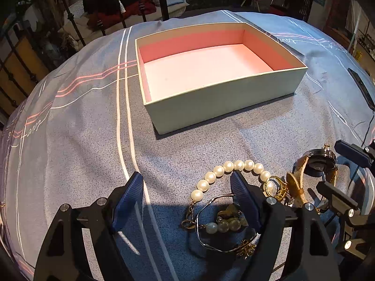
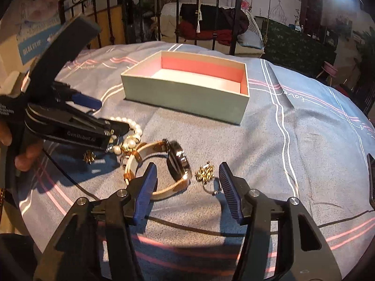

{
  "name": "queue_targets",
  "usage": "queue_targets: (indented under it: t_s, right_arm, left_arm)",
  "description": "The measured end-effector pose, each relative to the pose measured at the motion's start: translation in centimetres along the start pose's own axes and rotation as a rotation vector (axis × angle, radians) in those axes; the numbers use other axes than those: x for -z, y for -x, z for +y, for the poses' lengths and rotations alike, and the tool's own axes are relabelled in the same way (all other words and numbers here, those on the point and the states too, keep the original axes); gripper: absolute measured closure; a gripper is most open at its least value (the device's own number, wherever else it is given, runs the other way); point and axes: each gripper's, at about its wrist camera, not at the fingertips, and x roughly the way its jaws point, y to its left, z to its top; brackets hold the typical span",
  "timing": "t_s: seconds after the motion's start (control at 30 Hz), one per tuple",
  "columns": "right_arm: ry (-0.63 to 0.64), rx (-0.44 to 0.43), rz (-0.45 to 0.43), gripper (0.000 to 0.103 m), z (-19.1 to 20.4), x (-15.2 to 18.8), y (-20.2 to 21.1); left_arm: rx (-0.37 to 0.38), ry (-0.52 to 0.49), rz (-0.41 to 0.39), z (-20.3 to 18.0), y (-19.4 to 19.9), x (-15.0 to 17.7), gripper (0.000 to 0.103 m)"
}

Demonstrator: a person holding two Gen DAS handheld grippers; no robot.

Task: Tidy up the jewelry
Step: 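Close the left tool on the pearl bracelet while the right tool grasps the watch, then carry the pearl bracelet with the left tool while the right tool carries the watch into the box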

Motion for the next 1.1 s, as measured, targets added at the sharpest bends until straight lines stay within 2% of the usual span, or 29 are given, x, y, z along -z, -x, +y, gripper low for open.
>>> queue_targets:
  t_s: [0.17,0.23,0.27,0.33,0.4,0.43,0.53,0.7,0.87,1.1]
  right_arm:
    - [0.016,0.031,0.035,0.06,0.0,1.4,0.2]
    - [0.02,0.012,0.036,0.07,0.2,1.6,0.0]
    - [0.028,0.016,0.034,0.071,0.3,1.5,-0.1]
    - [0.038,0.005,0.024,0.081,0.4,1.5,-0.1]
    - [0.012,-0.032,0.012,0.085,0.0,1.5,0.1]
    - [0.001,-0.046,0.005,0.087,-0.2,1.5,0.2]
    - [-0.02,-0.083,-0.02,0.088,-0.7,1.5,0.7]
    - [-0.04,-0.105,-0.074,0.088,-0.9,1.6,1.8]
    - [-0.038,-0.095,-0.122,0.088,-1.0,1.4,2.9]
    - [-0.033,-0.082,-0.161,0.088,-1.3,1.0,3.9]
  left_arm:
    - [-0.016,-0.037,-0.011,-0.4,-0.3,-0.4,0.027]
    - [-0.009,-0.051,-0.005,-0.8,-0.6,-0.6,0.03]
    - [-0.002,-0.059,-0.004,-0.9,-0.7,-0.7,0.035]
    - [0.049,-0.079,-0.01,-1.3,-0.4,-0.6,0.053]
    - [0.083,-0.095,-0.025,-1.5,0.0,-0.5,0.082]
    - [0.105,-0.092,-0.028,-1.4,0.1,-0.4,0.09]
    - [0.149,-0.04,-0.043,-0.7,0.3,-0.4,0.093]
    - [0.197,0.006,-0.134,-0.1,3.1,-0.4,0.094]
    - [0.23,0.017,-0.194,-0.5,5.4,-0.4,0.094]
    - [0.27,0.042,-0.235,-0.4,7.6,-0.3,0.094]
